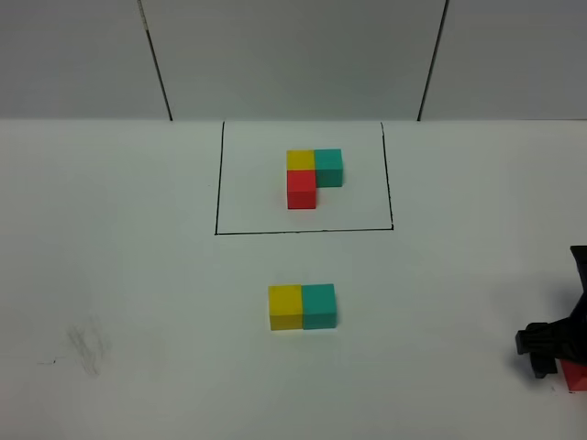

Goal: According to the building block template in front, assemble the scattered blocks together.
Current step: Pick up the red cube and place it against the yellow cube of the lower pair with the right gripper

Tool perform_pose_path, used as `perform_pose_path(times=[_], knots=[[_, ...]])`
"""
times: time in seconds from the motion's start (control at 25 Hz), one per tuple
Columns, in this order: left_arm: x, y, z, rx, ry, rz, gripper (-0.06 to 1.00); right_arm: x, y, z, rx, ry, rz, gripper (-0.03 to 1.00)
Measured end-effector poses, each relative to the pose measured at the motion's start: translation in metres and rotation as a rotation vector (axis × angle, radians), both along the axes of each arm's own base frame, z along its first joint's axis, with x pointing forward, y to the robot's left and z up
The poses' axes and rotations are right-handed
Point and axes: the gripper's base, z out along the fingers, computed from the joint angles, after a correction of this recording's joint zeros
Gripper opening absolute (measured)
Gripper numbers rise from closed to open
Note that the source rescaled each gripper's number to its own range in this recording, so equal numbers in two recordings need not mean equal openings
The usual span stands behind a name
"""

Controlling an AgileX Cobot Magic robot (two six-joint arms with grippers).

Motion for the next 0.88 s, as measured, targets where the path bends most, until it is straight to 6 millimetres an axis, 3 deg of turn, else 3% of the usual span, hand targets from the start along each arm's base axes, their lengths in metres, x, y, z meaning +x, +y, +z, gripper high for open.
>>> perform_pose_path(times=[0.12,0.24,0.44,0.68,0.88], knots=[[0.0,0.0,0.0,0.0,0.0,0.0,0.65,0.0,0.0,-0.002,0.0,0.008,0.001,0.66],[0.0,0.0,0.0,0.0,0.0,0.0,0.65,0.0,0.0,-0.002,-0.001,0.007,0.001,0.24],[0.0,0.0,0.0,0.0,0.0,0.0,0.65,0.0,0.0,0.005,-0.001,-0.015,0.002,0.26],[0.0,0.0,0.0,0.0,0.0,0.0,0.65,-0.018,0.006,0.058,0.032,-0.075,-0.037,0.25],[0.0,0.0,0.0,0.0,0.0,0.0,0.65,-0.042,0.018,0.077,0.152,0.035,-0.043,0.25]])
